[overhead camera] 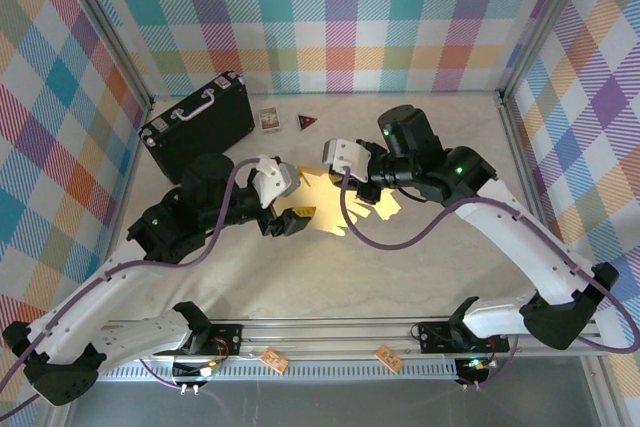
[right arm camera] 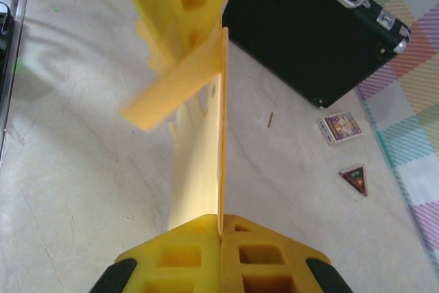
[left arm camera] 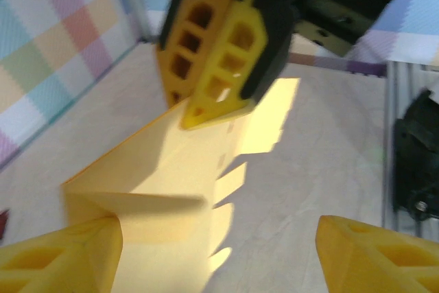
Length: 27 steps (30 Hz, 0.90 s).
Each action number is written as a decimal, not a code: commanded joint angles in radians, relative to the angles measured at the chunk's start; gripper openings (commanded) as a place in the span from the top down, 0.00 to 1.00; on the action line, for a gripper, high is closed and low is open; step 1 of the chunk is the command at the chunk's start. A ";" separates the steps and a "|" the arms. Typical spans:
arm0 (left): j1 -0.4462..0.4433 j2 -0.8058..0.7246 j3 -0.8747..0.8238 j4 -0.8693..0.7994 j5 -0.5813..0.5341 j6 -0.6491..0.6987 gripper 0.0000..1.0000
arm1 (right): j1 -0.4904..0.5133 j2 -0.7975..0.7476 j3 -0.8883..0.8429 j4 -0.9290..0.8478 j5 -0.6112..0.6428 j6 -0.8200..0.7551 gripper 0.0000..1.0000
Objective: Fold the paper box
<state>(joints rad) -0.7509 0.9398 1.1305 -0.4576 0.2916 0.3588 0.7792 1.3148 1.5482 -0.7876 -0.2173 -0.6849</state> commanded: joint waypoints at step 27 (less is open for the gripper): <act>0.002 -0.475 -0.594 0.321 -0.497 -0.362 0.14 | -0.021 -0.013 0.148 -0.176 -0.170 0.183 0.97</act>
<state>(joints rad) -0.7502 0.4629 0.5922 -0.3138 -0.1509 -0.0608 0.7650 1.3399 1.7168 -0.9703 -0.3294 -0.4686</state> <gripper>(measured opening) 0.856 0.060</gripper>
